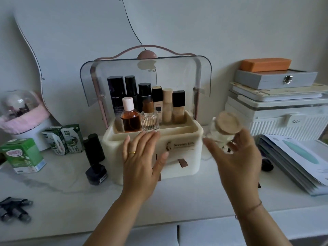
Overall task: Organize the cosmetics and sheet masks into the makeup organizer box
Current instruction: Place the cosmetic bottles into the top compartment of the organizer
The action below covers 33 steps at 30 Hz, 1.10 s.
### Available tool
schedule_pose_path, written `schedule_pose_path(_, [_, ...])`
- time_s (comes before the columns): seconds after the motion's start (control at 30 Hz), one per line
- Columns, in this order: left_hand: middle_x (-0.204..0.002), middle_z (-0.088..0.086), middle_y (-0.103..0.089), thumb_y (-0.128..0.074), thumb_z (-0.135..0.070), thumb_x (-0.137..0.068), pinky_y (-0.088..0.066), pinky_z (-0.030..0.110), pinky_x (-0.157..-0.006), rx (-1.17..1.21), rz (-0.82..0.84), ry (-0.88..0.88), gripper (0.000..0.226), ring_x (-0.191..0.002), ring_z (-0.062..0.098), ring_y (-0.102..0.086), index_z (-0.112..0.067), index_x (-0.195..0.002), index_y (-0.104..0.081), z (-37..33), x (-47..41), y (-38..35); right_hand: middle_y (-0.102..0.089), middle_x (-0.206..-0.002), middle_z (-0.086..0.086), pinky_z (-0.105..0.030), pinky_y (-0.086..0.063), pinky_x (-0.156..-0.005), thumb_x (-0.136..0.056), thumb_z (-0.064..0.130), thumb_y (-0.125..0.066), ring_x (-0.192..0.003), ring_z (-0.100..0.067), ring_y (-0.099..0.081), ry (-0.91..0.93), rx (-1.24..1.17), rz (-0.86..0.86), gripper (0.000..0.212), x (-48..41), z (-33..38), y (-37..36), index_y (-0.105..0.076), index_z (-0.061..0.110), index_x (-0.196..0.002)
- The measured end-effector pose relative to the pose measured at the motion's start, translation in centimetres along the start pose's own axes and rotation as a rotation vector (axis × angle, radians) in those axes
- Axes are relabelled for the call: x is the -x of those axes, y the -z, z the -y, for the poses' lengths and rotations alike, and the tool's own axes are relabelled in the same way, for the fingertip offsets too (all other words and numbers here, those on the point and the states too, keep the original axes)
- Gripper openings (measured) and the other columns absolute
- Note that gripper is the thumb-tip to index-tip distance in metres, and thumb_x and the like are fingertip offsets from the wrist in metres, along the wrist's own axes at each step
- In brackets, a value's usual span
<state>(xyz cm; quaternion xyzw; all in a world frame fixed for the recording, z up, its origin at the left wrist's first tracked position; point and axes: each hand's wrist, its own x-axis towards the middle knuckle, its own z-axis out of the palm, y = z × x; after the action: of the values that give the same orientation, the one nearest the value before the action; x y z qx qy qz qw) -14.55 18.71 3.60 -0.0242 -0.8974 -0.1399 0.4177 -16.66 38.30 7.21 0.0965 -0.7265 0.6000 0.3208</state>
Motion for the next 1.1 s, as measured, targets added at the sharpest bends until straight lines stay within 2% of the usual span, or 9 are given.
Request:
schedule_pose_path(0.1, [-0.137, -0.001, -0.054, -0.022, -0.056, -0.098, -0.004, 0.036, -0.118, 0.038, -0.018, 0.027, 0.057, -0.134, 0.015, -0.033, -0.021, -0.135, -0.048, -0.1, 0.0, -0.1, -0.066, -0.105, 0.022, -0.007, -0.047, -0.082, -0.063, 0.039, -0.078, -0.096, 0.009, -0.061, 0.14, -0.045, 0.27, 0.06, 0.1, 3.1, -1.5, -0.058, 0.026, -0.118])
schedule_pose_path(0.2, [-0.138, -0.002, -0.052, -0.023, -0.056, -0.098, -0.002, 0.033, -0.118, 0.047, -0.011, 0.026, 0.056, -0.135, 0.013, -0.031, -0.021, -0.135, -0.048, -0.1, 0.1, 0.2, -0.067, -0.106, 0.017, -0.012, -0.052, -0.08, -0.067, 0.034, -0.079, -0.093, 0.006, -0.063, 0.173, -0.034, 0.439, 0.059, -2.0, 4.7, -4.5, -0.057, 0.025, -0.121])
schedule_pose_path(0.3, [-0.14, -0.005, -0.05, -0.025, -0.053, -0.099, -0.003, 0.034, -0.119, 0.037, 0.019, -0.008, 0.055, -0.136, 0.01, -0.032, -0.02, -0.137, -0.047, 0.1, 0.1, 0.6, -0.068, -0.099, 0.011, -0.02, -0.055, -0.077, -0.071, 0.027, -0.08, -0.087, -0.001, -0.064, 0.123, 0.01, 0.489, 0.046, -5.3, 4.5, -7.7, -0.06, 0.021, -0.112])
schedule_pose_path(0.4, [-0.141, -0.005, -0.049, -0.023, -0.054, -0.099, -0.001, 0.033, -0.119, 0.036, 0.046, -0.014, 0.056, -0.136, 0.01, -0.032, -0.021, -0.138, -0.045, 0.1, 0.1, 0.9, -0.068, -0.087, 0.003, -0.031, -0.055, -0.072, -0.073, 0.027, -0.076, -0.08, -0.013, -0.064, 0.068, 0.173, 0.5, 0.03, -8.1, 3.3, -10.2, -0.064, 0.014, -0.097])
schedule_pose_path(0.5, [-0.141, -0.005, -0.049, -0.022, -0.054, -0.098, 0.0, 0.032, -0.118, 0.041, 0.044, -0.005, 0.057, -0.136, 0.01, -0.032, -0.021, -0.138, -0.045, 0.0, 0.1, 0.9, -0.066, -0.089, -0.004, -0.031, -0.05, -0.071, -0.076, 0.029, -0.073, -0.085, -0.022, -0.063, -0.001, 0.336, 0.577, 0.033, -9.1, 1.9, -11.4, -0.063, 0.009, -0.099])
schedule_pose_path(0.7, [-0.14, -0.004, -0.05, -0.023, -0.054, -0.098, -0.003, 0.035, -0.118, 0.043, 0.024, -0.001, 0.058, -0.136, 0.011, -0.032, -0.02, -0.137, -0.047, 0.0, 0.1, 0.6, -0.063, -0.089, -0.003, -0.026, -0.042, -0.07, -0.071, 0.031, -0.078, -0.083, -0.018, -0.058, -0.047, 0.45, 0.706, 0.042, -9.7, 1.7, -11.9, -0.063, 0.008, -0.103])
schedule_pose_path(0.87, [-0.141, -0.005, -0.049, -0.023, -0.054, -0.098, -0.003, 0.035, -0.118, 0.036, 0.029, 0.0, 0.057, -0.137, 0.01, -0.03, -0.02, -0.137, -0.046, 0.0, 0.1, 0.5, -0.064, -0.108, -0.01, -0.032, -0.049, -0.079, -0.073, 0.028, -0.077, -0.098, -0.024, -0.06, -0.064, 0.469, 0.735, 0.054, -9.7, 1.6, -11.8, -0.053, 0.004, -0.115])
schedule_pose_path(0.97, [-0.141, -0.005, -0.049, -0.024, -0.054, -0.098, -0.002, 0.034, -0.119, 0.023, 0.041, -0.002, 0.057, -0.137, 0.011, -0.031, -0.02, -0.137, -0.046, 0.0, 0.1, 0.7, -0.062, -0.11, -0.012, -0.033, -0.049, -0.08, -0.075, 0.028, -0.077, -0.096, -0.024, -0.059, -0.057, 0.489, 0.727, 0.055, -9.1, 2.2, -11.0, -0.05, 0.003, -0.116])
schedule_pose_path(1.1, [-0.141, -0.005, -0.049, -0.022, -0.054, -0.098, -0.003, 0.035, -0.119, 0.018, 0.042, -0.013, 0.058, -0.137, 0.011, -0.033, -0.02, -0.138, -0.046, 0.1, 0.1, 0.8, -0.062, -0.105, 0.003, -0.024, -0.048, -0.082, -0.079, 0.025, -0.072, -0.098, -0.013, -0.06, 0.071, 0.246, 0.488, 0.051, -5.9, 2.2, -7.2, -0.051, 0.013, -0.124])
